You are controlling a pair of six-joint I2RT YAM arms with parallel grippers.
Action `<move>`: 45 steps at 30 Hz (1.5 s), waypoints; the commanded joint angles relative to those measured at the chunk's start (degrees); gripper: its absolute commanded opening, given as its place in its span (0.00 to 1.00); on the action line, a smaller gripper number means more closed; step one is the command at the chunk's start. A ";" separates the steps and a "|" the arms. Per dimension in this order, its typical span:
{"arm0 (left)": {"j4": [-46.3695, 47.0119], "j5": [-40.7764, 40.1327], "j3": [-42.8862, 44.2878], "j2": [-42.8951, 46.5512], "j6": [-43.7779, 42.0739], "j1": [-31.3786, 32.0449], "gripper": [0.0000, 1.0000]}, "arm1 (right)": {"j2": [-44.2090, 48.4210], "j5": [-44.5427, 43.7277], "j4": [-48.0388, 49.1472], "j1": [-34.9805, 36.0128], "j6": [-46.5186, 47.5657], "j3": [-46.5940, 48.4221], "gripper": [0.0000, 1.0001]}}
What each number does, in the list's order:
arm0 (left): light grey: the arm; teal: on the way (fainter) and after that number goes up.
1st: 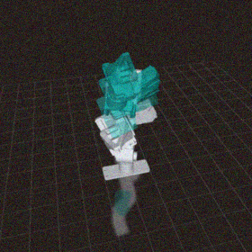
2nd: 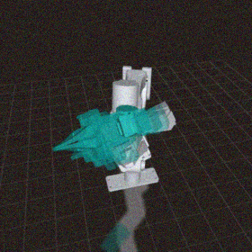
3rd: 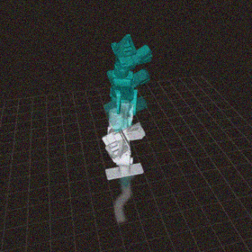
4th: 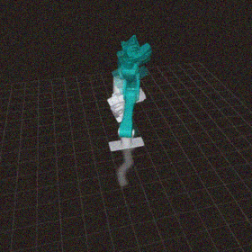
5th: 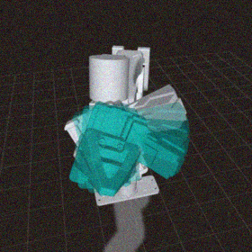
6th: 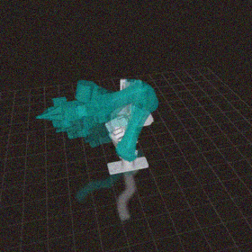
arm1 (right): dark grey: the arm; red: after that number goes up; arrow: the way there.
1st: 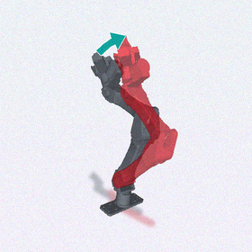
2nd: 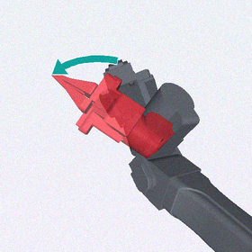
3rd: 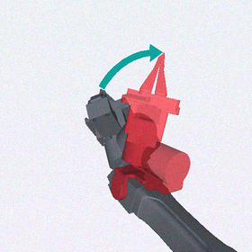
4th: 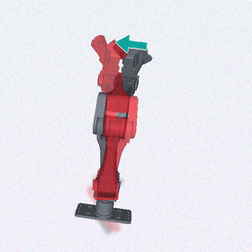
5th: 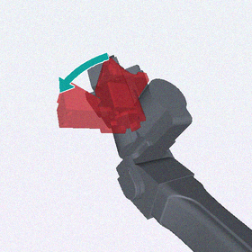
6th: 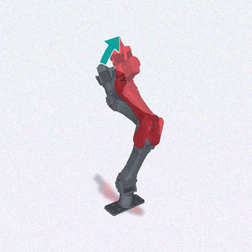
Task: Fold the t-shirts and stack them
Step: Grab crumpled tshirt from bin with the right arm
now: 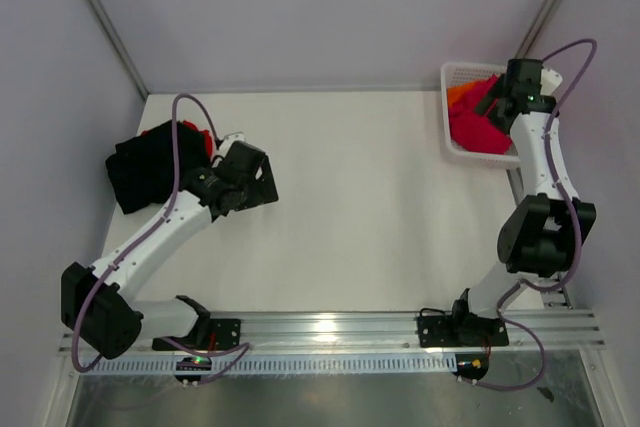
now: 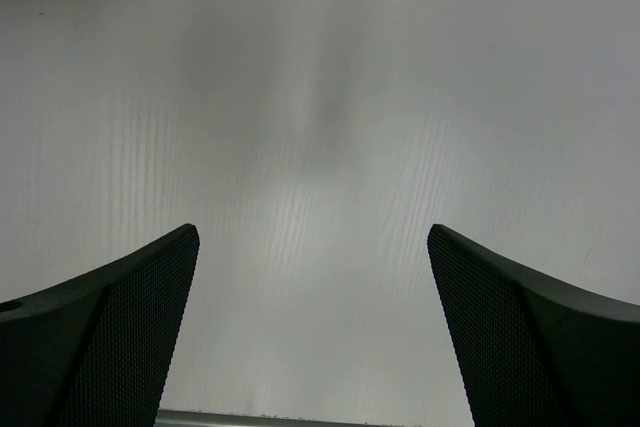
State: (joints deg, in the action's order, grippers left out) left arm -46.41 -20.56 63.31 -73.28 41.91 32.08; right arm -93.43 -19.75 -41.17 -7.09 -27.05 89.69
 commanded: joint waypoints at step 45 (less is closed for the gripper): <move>-11.24 0.87 -0.03 18.25 9.33 -0.26 0.98 | -39.55 13.24 0.56 -9.17 -18.21 23.87 0.92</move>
State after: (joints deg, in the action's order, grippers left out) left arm -56.55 -18.68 60.71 -56.14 49.78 32.08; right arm -132.40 -4.86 -40.80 -16.47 -43.90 114.87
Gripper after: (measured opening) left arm 0.985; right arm 0.925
